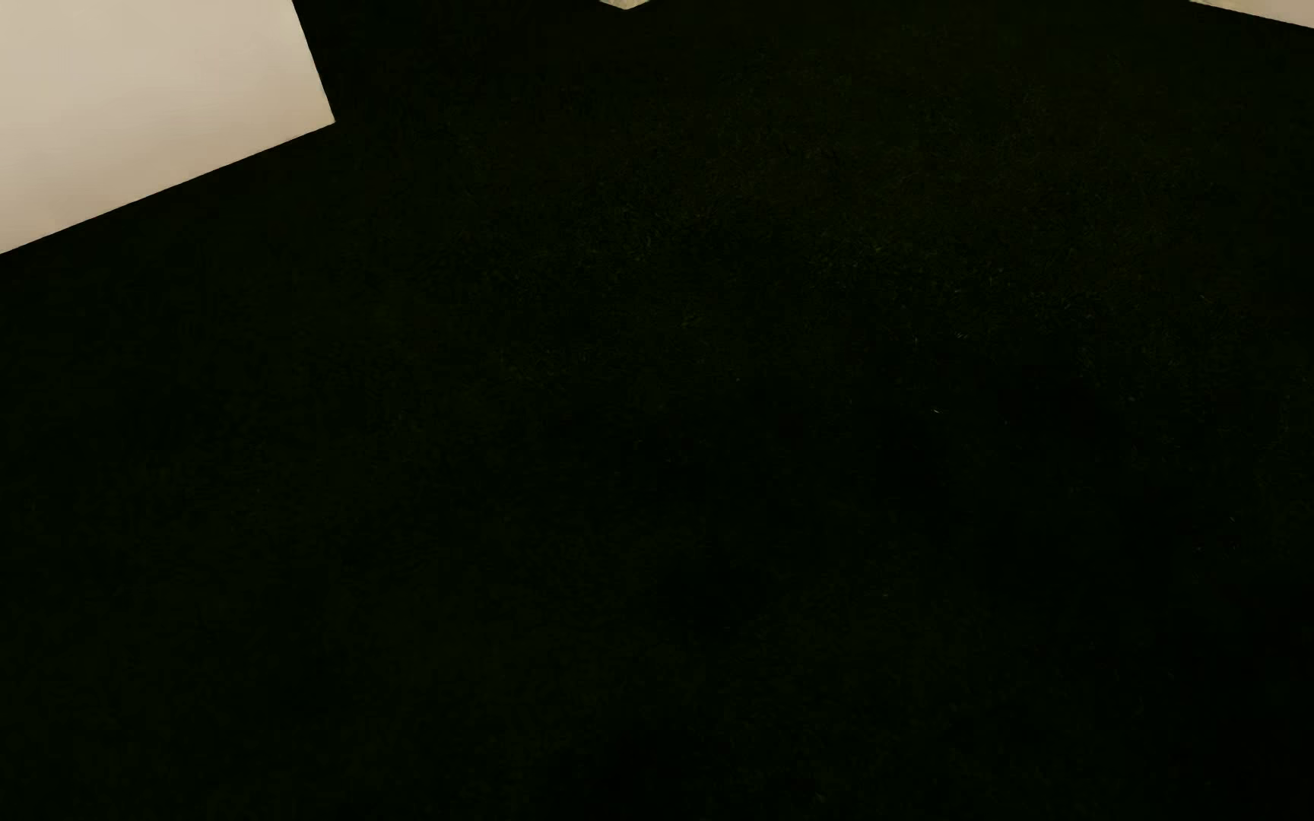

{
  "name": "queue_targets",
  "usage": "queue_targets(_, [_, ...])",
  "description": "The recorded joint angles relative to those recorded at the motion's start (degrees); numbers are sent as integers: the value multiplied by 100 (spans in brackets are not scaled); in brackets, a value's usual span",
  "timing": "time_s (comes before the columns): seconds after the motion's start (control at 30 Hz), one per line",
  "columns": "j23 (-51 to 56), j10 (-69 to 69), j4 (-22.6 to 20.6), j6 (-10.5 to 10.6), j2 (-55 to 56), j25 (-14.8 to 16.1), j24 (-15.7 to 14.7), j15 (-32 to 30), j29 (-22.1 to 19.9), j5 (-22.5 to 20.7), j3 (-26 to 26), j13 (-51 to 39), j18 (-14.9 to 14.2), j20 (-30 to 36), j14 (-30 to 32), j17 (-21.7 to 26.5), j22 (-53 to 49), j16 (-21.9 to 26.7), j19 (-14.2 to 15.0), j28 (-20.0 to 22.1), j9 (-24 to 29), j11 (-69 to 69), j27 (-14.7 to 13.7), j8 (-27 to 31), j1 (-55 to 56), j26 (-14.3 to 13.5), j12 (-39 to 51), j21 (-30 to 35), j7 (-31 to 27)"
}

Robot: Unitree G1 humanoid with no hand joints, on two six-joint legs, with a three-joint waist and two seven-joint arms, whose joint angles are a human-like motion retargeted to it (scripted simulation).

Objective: Avoid the corner

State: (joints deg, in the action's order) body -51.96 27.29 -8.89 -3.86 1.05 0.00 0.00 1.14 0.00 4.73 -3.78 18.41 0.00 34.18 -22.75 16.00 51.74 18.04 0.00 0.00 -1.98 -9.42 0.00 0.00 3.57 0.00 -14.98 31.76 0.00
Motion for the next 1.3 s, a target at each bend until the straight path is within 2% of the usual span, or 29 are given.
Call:
queue_targets(0.03, [46,-305,-95,3,191,0,0,532,0,-22,225,-74,0,-34,26,16,168,3,0,0,-7,-1998,0,0,-88,0,28,-181,0])
queue_targets(0.07, [92,-182,-73,14,166,0,0,659,0,-18,209,-173,0,-159,131,95,151,4,0,0,26,-2022,0,0,-121,0,38,-480,0])
queue_targets(0.1, [228,-223,-102,19,175,0,0,740,0,8,155,-281,0,-223,153,167,138,10,0,0,18,-2072,0,0,-145,0,55,-467,0])
queue_targets(0.17, [339,-275,-138,19,212,0,0,776,0,14,137,-517,0,142,240,218,297,43,0,0,26,-2079,0,0,-137,0,316,-410,0])
queue_targets(0.3, [410,-318,-182,-30,127,0,0,805,0,37,212,-750,0,-25,602,95,-5,40,0,0,29,-2037,0,0,2,0,468,-575,0])
queue_targets(0.43, [430,-271,-241,-57,29,0,0,1060,0,35,184,-723,0,-18,780,111,-200,-42,0,0,47,-1984,0,0,52,0,485,-505,0])
queue_targets(0.47, [450,-234,-214,-14,167,0,0,1121,0,-19,307,-720,0,-37,889,128,-197,-80,0,0,94,-2018,0,0,121,0,529,-544,0])
queue_targets(0.5, [426,-218,-271,-23,249,0,0,1239,0,-12,173,-646,0,139,950,141,-239,-65,0,0,114,-2152,0,0,108,0,507,-528,0])
queue_targets(0.53, [390,-224,-276,5,444,0,0,1440,0,-73,163,-553,0,98,892,135,-223,-81,0,0,160,-2382,0,0,42,0,481,-654,0])
queue_targets(0.6, [302,-225,-377,-86,1031,0,0,1423,0,77,48,-451,0,375,688,175,-228,57,0,0,417,-3571,0,0,-310,0,550,-552,0])
queue_targets(0.63, [300,-236,-351,-88,1359,0,0,1477,0,30,-32,-407,0,314,582,162,-632,225,0,0,523,-4092,0,0,-447,0,492,-490,0])
queue_targets(0.67, [272,-270,-247,-21,1658,0,0,1496,0,31,-274,-307,0,419,451,171,-612,273,0,0,508,-4443,0,0,-556,0,562,-461,0])
queue_targets(0.77, [120,-382,-57,191,2469,0,0,1138,0,45,-772,-119,0,216,74,294,-445,175,0,0,591,-3951,0,0,-882,0,883,-406,0])
queue_targets(0.87, [-285,-472,-31,182,2988,0,0,602,0,127,-889,-8,0,159,-577,300,-453,171,0,0,726,-3229,0,0,-1651,0,1107,-435,0])
queue_targets(0.93, [-492,-503,-2,193,3180,0,0,570,0,129,-1039,19,0,198,-722,302,-307,170,0,0,775,-2936,0,0,-2079,0,1237,-493,0])
queue_targets(0.97, [-538,-586,-7,201,3250,0,0,641,0,266,-1224,5,0,290,-613,317,-196,164,0,0,747,-3105,0,0,-2250,0,1261,-464,0])
queue_targets(1.0, [-587,-517,134,258,3339,0,0,650,0,120,-1316,9,0,540,-467,321,-366,263,0,0,693,-3300,0,0,-2349,0,1166,-412,0])
queue_targets(1.03, [-637,-326,290,329,3502,0,0,831,0,58,-1466,22,0,237,-137,302,-107,116,0,0,615,-3730,0,0,-2271,0,1066,-443,0])
queue_targets(1.07, [-546,-17,398,432,3335,0,0,1028,0,-12,-1509,79,0,599,400,384,-27,121,0,0,618,-4019,0,0,-2323,0,993,-397,0])
queue_targets(1.1, [-703,550,476,427,3153,0,0,1244,0,-100,-1478,-23,0,595,1354,326,-48,136,0,0,579,-4195,0,0,-2157,0,801,-282,0])
queue_targets(1.13, [-709,1583,488,352,2948,0,0,1477,0,-80,-1367,-26,0,664,2315,296,17,154,0,0,473,-4247,0,0,-1617,0,662,-302,0])
queue_targets(1.17, [-580,2826,659,398,2484,0,0,1677,0,-296,-1266,-89,0,699,2875,299,43,107,0,0,678,-4171,0,0,-1092,0,601,-424,0])
queue_targets(1.2, [-442,4027,693,402,2126,0,0,1822,0,-497,-852,-160,0,573,2851,228,-74,143,0,0,774,-4024,0,0,-446,0,458,-438,0])
queue_targets(1.23, [-361,4748,590,288,1576,0,0,1890,0,-477,-572,-241,0,725,2713,261,0,188,0,0,848,-3756,0,0,71,0,394,-351,0])
queue_targets(1.27, [-141,4905,475,187,1121,0,0,1927,0,-426,-250,-278,0,593,2686,276,58,144,0,0,824,-3463,0,0,697,0,265,-378,0])
queue_targets(1.3, [30,4446,441,136,644,0,0,1891,0,-464,195,-363,0,289,2901,268,-4,111,0,0,885,-3082,0,0,1195,0,148,-380,0])
